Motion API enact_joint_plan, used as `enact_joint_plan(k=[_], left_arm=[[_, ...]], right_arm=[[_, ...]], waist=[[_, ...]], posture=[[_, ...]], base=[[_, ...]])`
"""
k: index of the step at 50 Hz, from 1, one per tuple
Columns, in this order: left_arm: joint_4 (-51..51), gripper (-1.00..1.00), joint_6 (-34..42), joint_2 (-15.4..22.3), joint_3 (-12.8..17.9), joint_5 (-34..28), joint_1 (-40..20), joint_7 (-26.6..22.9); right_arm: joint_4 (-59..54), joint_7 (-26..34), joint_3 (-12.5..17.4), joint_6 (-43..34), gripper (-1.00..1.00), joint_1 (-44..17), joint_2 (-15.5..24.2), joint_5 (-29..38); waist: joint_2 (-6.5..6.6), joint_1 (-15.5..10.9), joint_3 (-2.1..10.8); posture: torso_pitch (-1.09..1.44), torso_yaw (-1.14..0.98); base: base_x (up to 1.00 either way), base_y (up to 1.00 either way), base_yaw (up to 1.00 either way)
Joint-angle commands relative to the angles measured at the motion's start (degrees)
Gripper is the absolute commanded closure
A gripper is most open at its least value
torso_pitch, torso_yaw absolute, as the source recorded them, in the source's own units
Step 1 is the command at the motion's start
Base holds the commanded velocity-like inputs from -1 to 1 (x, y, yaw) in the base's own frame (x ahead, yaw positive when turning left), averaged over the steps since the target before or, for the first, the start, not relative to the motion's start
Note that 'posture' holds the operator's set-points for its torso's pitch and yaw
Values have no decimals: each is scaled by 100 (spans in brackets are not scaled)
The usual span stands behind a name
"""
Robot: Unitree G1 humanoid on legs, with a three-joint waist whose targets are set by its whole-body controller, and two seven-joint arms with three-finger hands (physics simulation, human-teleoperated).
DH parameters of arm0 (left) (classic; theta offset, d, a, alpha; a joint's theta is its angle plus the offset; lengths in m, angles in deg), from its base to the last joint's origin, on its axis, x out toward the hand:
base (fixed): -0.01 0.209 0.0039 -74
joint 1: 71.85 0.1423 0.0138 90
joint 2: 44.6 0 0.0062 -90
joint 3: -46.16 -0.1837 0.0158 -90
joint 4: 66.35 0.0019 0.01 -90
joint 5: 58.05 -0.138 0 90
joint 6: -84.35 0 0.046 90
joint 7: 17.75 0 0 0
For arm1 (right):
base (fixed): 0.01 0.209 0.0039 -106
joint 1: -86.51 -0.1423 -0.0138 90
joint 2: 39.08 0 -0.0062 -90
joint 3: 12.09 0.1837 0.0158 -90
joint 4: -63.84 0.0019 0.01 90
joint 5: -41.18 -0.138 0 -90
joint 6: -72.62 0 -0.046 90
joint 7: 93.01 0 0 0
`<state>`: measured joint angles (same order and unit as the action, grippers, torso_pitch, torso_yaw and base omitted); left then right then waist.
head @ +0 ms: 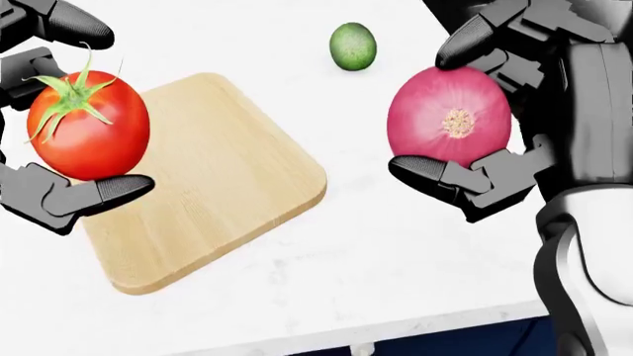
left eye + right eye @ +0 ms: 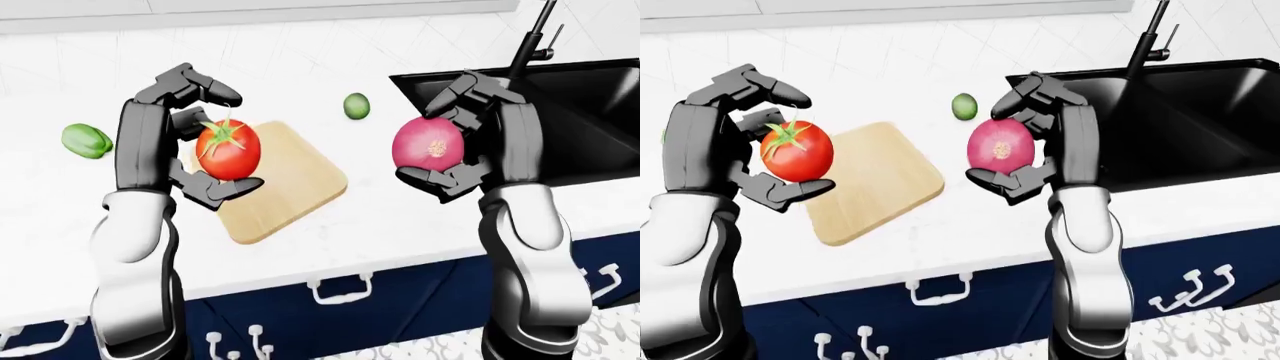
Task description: Place the avocado, onion, tomato and bell pepper on the cutting board.
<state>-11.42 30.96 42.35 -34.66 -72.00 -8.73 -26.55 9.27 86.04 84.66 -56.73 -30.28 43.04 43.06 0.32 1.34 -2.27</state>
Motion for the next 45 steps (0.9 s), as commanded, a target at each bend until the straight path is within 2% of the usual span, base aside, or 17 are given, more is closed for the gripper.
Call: enact_joint_plan(k=[1,2,3,4,7,17,18,21,24,27,29,30,32,40,41,42,45], left_arm=[[28,100,-182,27,28,-51,-121,119],[87,100,-232,17,2,-63,-128,138],[137,100,-275,-2,-20,-72,-129,155],[91,100,-241,-2,5,-60,-119,138],[23,100,-196,17,36,-53,-101,108],[-7,100,-191,18,28,-72,-70,92],[51,100,-223,1,13,-76,-93,120],[15,100,-198,7,15,-78,-84,101],[102,100,-259,-14,-27,-106,-112,136],[236,100,-340,-43,-69,-137,-166,181],[55,100,-238,-12,-7,-117,-95,97],[50,100,-234,-12,-1,-116,-92,96],[-1,100,-195,-1,10,-110,-86,76],[162,100,-262,6,-17,-134,-213,135],[156,100,-266,12,-17,-138,-201,130],[130,100,-249,13,-1,-128,-192,120],[88,100,-234,22,16,-118,-164,104]], right_arm=[[242,18,-34,229,100,-143,-5,-88],[256,2,-17,221,100,-149,-6,-106],[240,-34,-2,235,100,-152,-5,-113],[254,-51,0,235,100,-154,-9,-136],[235,-81,-14,255,100,-168,11,-149],[205,-15,-86,273,100,-77,48,-56],[197,16,-106,282,100,-71,53,-8],[190,48,-79,293,100,-82,28,18],[228,69,-47,284,100,-76,9,5],[225,58,-54,293,100,-78,4,15],[219,37,-31,338,100,-91,-28,-24],[223,19,-18,319,100,-98,-24,-41],[204,6,-28,334,100,-94,-8,-50],[286,-10,-34,279,100,-108,44,-83],[290,-2,-35,280,100,-102,44,-78],[287,1,-37,285,100,-95,33,-79],[260,10,-46,322,100,-75,19,-61]], waist=[[117,-2,88],[364,9,146],[50,-46,36],[57,-87,57],[-207,-85,80],[-88,-169,158],[-19,-139,270],[-173,-99,172],[-246,-98,270],[-92,-83,184],[235,-24,145],[563,-25,154],[365,-70,55],[-272,-226,182],[-320,-245,127],[-190,-223,65],[-69,-206,115]], posture=[[0,0],[0,0],[0,0],[0,0],[0,0],[0,0],[0,0],[0,0],[0,0],[0,0],[0,0],[0,0],[0,0],[0,0],[0,0],[0,0],[0,0]], base=[[0,0,0],[0,0,0],[0,0,0],[0,0,0],[0,0,0],[0,0,0],[0,25,0],[0,44,0],[0,49,0],[0,44,0],[0,13,0],[0,0,0],[0,0,0],[0,0,2],[0,0,24],[0,0,24],[0,0,25]])
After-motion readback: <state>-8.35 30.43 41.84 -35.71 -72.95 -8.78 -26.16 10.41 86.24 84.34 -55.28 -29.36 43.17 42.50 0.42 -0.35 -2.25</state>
